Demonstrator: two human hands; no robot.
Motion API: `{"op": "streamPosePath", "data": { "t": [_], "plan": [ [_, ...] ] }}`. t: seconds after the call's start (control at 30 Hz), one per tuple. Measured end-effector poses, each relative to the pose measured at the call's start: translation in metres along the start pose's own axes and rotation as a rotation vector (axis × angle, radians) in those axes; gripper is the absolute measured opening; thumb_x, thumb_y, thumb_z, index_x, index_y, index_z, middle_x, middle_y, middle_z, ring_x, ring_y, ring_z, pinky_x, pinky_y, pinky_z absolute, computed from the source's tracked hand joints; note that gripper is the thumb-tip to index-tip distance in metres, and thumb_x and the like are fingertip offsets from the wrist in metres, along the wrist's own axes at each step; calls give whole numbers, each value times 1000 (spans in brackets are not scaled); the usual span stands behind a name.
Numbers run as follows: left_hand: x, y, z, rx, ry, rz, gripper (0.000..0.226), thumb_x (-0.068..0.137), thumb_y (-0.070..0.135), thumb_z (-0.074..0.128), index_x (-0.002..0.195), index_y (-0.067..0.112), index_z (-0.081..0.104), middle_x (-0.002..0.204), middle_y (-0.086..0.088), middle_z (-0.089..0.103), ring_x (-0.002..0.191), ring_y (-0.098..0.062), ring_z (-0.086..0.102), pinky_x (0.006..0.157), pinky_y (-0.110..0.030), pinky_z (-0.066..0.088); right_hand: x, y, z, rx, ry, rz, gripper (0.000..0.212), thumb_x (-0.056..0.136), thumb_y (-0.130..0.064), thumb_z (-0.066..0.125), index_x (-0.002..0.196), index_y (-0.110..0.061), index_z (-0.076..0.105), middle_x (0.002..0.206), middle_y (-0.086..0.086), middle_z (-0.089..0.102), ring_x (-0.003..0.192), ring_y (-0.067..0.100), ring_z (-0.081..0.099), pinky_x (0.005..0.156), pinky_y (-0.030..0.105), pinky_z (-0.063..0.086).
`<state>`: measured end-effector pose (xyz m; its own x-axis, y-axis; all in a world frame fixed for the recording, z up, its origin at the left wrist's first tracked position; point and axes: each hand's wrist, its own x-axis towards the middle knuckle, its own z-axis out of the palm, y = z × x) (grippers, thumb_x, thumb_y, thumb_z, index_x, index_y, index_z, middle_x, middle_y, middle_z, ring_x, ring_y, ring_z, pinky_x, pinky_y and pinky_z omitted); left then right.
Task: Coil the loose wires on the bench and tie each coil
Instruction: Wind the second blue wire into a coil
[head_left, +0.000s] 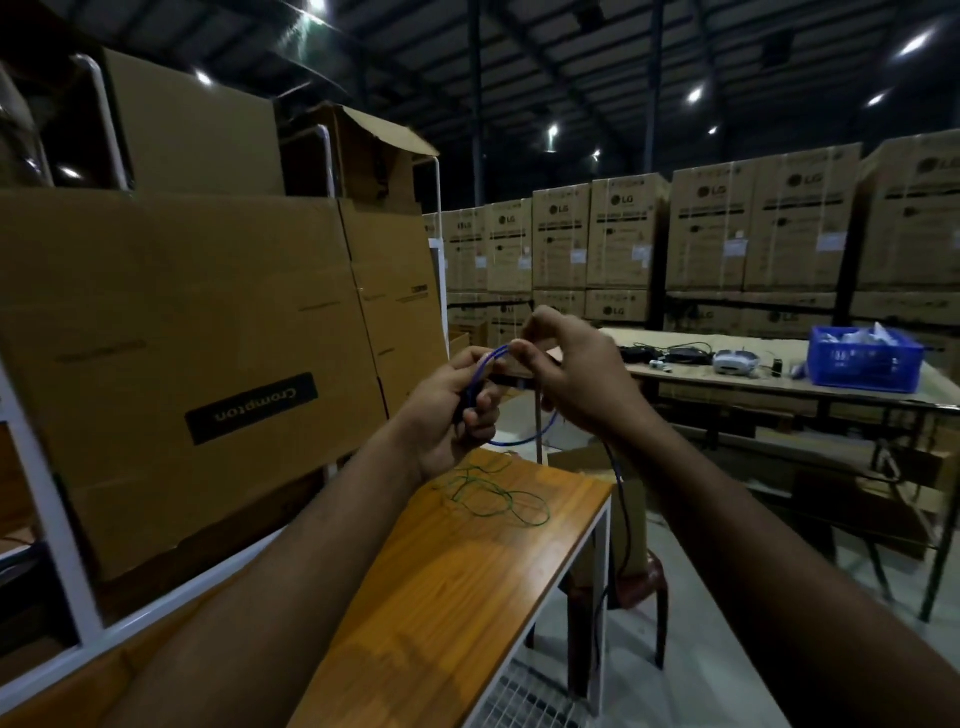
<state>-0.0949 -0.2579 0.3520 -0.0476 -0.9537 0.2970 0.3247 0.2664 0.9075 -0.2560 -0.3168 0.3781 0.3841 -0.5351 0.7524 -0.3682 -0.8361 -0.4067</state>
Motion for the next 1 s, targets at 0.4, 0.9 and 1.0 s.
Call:
{"op": "streamPosePath", "data": {
  "t": [0.4,0.9,1.0],
  "plan": [
    [-19,33,-8,215,87,-100,33,105,26,31,86,13,54,56,4,27,48,-11,20,54,-28,12,-4,-10,13,550,-101,292,20,105,-25,47,100,-7,55,71,9,60,40,-3,50,37,11,33],
    [-31,40,-6,-116,80,-5,37,106,29,28,74,17,44,47,8,27,39,-8,21,45,-24,12,-23,7,21,721,-301,334,34,103,-38,46,110,-6,55,93,12,70,49,8,47,42,20,37],
    [-30,55,-10,-250,127,88,37,107,30,26,76,19,43,46,9,29,37,-7,25,39,-21,17,-46,45,22,760,-747,316,29,93,-30,61,108,-5,58,91,2,64,72,10,54,61,21,43]
  ]
}}
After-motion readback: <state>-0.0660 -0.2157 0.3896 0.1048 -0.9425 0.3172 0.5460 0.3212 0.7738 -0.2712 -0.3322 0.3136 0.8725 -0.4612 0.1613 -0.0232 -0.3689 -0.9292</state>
